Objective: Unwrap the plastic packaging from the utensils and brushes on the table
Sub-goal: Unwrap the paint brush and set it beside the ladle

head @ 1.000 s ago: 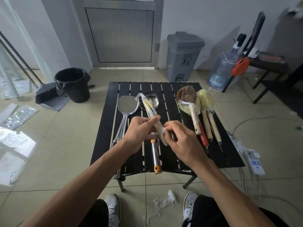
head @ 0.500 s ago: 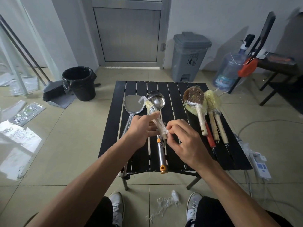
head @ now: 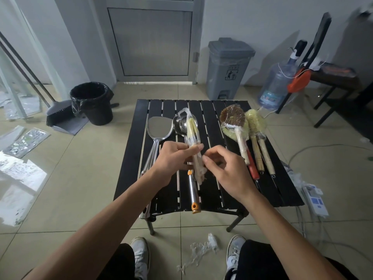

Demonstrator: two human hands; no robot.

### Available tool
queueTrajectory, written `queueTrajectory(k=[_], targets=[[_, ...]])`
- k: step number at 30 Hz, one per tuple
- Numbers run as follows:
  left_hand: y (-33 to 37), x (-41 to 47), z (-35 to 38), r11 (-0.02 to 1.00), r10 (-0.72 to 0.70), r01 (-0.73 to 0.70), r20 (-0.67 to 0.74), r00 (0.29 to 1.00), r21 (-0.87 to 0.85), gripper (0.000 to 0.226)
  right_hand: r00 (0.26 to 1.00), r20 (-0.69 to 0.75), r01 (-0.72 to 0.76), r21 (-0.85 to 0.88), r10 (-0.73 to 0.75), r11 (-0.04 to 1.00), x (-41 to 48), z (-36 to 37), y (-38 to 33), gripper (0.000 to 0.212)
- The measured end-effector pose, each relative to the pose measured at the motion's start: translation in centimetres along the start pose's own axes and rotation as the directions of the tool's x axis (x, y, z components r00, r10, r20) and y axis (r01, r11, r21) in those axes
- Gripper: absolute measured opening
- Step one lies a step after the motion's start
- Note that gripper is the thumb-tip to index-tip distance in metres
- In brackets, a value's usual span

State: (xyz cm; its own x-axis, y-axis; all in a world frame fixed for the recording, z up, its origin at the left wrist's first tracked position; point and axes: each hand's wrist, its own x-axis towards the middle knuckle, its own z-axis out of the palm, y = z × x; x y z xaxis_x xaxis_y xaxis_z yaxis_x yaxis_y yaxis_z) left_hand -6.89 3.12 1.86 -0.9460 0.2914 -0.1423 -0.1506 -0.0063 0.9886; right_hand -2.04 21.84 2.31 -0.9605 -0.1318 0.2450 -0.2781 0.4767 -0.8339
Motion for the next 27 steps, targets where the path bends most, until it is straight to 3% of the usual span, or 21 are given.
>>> queueTrajectory(k=[3,6,11,21,27], targets=[[0.1,-0.3,0.6,0.999,0.035,-0.037,0.045,0.998,0.032,0.041,0.993,0.041,-0.109,-0.045,0.111,0.993,0.4,-0.1,0.5,0.026],[0.0,-0.4,0.6,0.998,0.037,-0.040,0.070,0.997,0.048,0.040,0.979,0.125,-0.148,-0.085,0.158,0.985,0.7,-0.8,1.1,0.020],[-0.7,-0.3,0.8,0.997,0.021,-0.024,0.036,0.999,0.079,0.035,0.969,0.229,-0.042,-0.226,0.095,0.973,0.2,-1.0,1.2,0.028],[-0.7,-0.2,0.6,0.999,0.019,-0.021,0.043,0.999,0.046,0.039,0.979,0.190,0.134,-0.348,-0.070,0.928,0.3,-0.8,0.4,0.019],[-0.9,0.0,0.9,0.979,0.080,-0.085,0.029,0.996,0.186,0.033,0.995,0.091,0.076,-0.422,-0.041,0.903,0.5,-0.2,0.3,0.025]])
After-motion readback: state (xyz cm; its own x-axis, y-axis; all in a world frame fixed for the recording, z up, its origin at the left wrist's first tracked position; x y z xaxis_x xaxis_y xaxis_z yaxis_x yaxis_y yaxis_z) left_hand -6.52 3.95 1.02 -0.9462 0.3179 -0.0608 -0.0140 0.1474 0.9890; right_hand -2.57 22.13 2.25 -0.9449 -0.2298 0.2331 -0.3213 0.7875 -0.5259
